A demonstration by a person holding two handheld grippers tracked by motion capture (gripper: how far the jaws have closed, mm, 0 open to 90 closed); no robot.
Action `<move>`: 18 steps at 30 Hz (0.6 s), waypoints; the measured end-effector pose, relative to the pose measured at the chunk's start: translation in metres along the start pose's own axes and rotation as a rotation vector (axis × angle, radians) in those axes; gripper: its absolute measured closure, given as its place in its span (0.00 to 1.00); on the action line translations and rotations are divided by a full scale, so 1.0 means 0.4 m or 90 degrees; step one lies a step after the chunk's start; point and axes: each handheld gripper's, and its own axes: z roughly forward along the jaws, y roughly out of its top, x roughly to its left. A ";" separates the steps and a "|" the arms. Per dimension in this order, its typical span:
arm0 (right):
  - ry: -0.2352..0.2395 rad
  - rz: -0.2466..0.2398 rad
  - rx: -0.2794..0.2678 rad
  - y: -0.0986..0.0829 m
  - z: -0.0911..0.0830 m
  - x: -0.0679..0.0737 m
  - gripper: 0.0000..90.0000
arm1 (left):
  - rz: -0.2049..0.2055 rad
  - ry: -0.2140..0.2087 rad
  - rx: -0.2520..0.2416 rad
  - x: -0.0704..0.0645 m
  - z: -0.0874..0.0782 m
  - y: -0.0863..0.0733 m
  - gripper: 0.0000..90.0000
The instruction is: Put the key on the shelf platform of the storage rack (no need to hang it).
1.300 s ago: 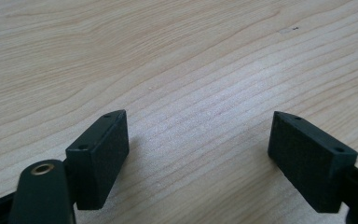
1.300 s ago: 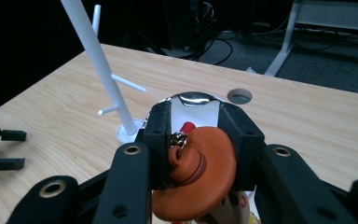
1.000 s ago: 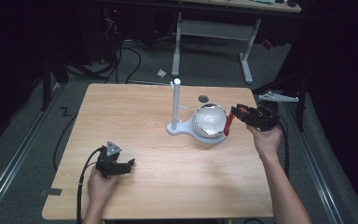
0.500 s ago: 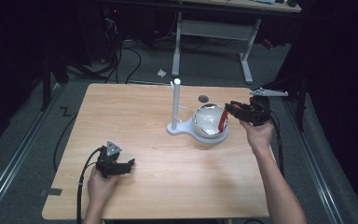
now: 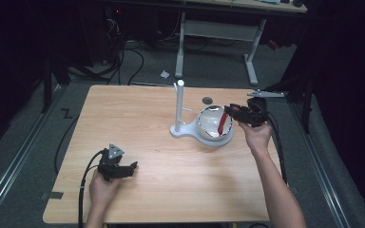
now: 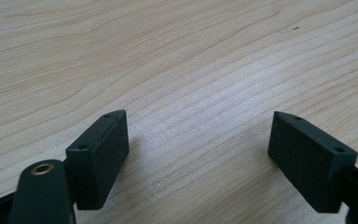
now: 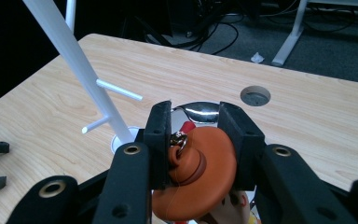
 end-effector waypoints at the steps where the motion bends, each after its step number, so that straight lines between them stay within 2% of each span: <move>1: 0.000 0.003 0.001 -0.001 0.003 0.000 0.74 | 0.000 0.000 0.000 0.000 0.000 0.000 0.23; 18: -0.004 0.002 0.022 -0.015 0.066 0.006 0.73 | 0.000 0.000 0.000 0.000 0.000 0.000 0.23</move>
